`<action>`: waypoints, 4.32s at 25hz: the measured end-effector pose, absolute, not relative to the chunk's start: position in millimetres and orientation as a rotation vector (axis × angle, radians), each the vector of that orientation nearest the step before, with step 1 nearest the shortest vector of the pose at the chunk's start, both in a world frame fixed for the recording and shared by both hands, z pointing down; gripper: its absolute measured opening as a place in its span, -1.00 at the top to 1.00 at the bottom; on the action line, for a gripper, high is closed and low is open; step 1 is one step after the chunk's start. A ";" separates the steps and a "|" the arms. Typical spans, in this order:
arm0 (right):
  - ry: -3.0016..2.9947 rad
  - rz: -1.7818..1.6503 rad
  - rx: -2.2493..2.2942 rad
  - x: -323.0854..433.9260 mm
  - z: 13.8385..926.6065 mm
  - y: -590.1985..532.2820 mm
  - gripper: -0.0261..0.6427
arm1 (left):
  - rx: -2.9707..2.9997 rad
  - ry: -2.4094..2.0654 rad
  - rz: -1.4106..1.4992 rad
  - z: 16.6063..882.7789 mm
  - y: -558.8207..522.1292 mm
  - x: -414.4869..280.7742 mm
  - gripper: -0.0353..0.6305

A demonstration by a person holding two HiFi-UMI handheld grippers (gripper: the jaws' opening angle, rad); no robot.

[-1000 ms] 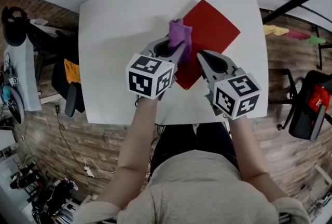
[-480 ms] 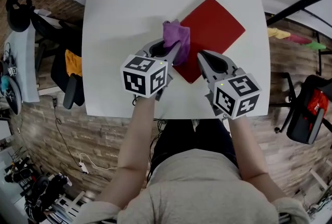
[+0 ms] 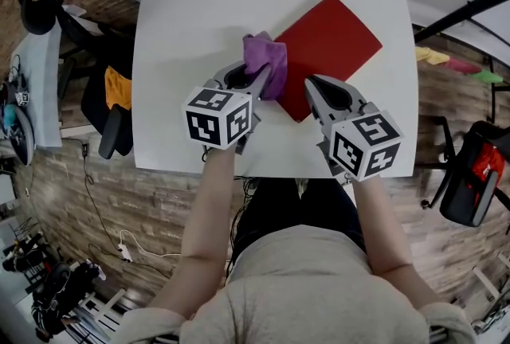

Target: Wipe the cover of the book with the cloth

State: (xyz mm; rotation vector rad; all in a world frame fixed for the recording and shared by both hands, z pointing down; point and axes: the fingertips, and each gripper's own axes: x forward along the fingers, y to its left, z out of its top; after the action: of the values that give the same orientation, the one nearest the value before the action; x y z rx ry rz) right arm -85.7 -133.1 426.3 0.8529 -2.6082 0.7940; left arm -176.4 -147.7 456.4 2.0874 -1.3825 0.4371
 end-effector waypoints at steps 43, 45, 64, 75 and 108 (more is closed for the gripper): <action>-2.643 0.732 0.934 -46.0 393.9 -121.5 0.85 | 2.167 -1.367 0.308 391.8 -115.4 -154.0 0.57; -2.643 0.734 0.959 -40.1 392.3 -127.0 0.85 | 2.194 -1.347 0.305 385.0 -122.9 -147.3 0.57; -2.603 0.764 1.166 2.8 393.7 -179.5 0.85 | 2.398 -1.180 0.448 364.1 -201.9 -92.1 0.57; -2.577 0.814 1.291 40.3 398.4 -201.8 0.85 | 2.464 -1.082 0.468 369.0 -238.5 -39.7 0.57; -2.448 0.995 1.400 66.8 450.2 -222.7 0.85 | 2.479 -0.923 0.773 454.9 -279.0 19.1 0.57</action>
State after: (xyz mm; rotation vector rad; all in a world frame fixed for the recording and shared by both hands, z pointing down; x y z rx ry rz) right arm 66.8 -222.7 450.2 1.3998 -2.4480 0.9945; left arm 19.1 -279.0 454.9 2.4787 -0.9233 0.7729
